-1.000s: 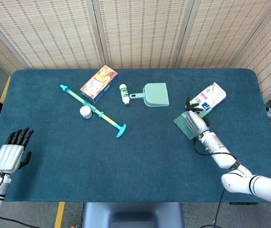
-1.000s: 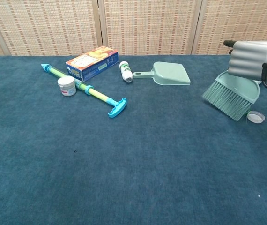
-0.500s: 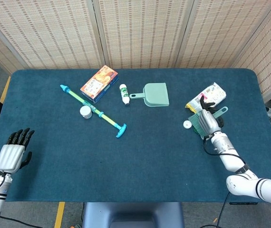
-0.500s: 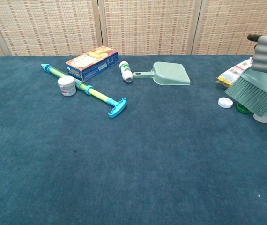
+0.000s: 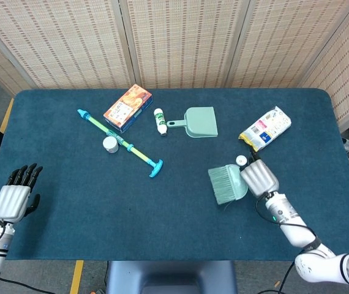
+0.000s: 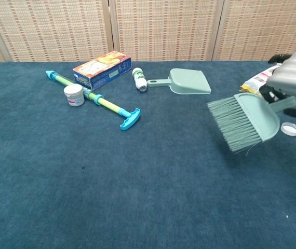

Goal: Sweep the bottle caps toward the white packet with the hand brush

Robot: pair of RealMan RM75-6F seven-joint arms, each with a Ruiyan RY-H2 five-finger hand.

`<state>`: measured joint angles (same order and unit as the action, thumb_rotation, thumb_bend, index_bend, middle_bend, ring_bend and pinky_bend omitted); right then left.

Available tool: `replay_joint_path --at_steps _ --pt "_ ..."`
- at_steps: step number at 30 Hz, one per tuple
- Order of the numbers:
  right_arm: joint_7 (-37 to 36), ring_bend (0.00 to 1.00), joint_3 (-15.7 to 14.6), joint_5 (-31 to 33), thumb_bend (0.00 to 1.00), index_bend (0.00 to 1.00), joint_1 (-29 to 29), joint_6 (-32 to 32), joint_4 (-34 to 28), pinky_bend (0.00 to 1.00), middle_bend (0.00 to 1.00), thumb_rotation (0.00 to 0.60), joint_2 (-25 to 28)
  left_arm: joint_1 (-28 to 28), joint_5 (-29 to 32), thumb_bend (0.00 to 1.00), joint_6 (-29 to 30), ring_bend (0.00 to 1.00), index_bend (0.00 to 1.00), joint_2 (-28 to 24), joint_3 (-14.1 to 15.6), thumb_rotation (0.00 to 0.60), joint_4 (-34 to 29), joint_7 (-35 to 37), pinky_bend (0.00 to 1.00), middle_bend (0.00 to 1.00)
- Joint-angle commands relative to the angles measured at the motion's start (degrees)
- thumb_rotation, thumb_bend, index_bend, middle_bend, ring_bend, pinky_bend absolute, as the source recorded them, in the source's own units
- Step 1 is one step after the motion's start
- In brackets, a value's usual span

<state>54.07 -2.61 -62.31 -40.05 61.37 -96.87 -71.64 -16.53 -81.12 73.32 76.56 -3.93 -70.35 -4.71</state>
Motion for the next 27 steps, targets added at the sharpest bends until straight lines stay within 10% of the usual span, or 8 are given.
replay_joint_path --at_steps 1,11,15,23,27 --pt "-6.24 0.33 -0.96 -1.55 0.41 0.97 4.59 1.78 -6.18 0.07 0.69 0.600 0.55 -0.11 0.20 0.49 -0.19 0.00 0.00 -0.23 -0.14 0.600 -0.58 -0.48 0.11 0.00" --pt "-5.31 0.18 -1.08 7.35 0.41 0.32 6.15 0.96 -2.59 0.01 0.44 0.600 -2.34 0.05 0.49 0.49 0.01 0.00 0.00 -0.68 -0.30 0.600 -0.90 -0.20 0.11 0.00" --pt "-5.95 0.05 -1.42 9.95 0.30 0.02 6.70 -0.08 -0.77 0.00 0.14 0.600 -3.72 0.23 0.33 0.49 -0.22 0.00 0.00 -0.31 0.18 0.600 0.04 0.14 0.11 0.00" --pt "-12.84 0.00 -1.77 5.69 0.18 0.00 9.16 0.81 0.69 0.00 0.00 0.600 -3.76 0.45 -0.12 0.49 0.64 0.00 0.00 -0.15 0.11 0.600 0.57 1.30 0.11 0.00" --pt "-18.21 0.00 -1.69 -6.64 0.17 0.00 15.86 17.13 2.00 0.00 0.00 0.600 -3.42 0.95 -1.30 0.48 2.77 0.00 0.00 -0.52 0.01 0.600 0.32 3.09 0.12 0.00"
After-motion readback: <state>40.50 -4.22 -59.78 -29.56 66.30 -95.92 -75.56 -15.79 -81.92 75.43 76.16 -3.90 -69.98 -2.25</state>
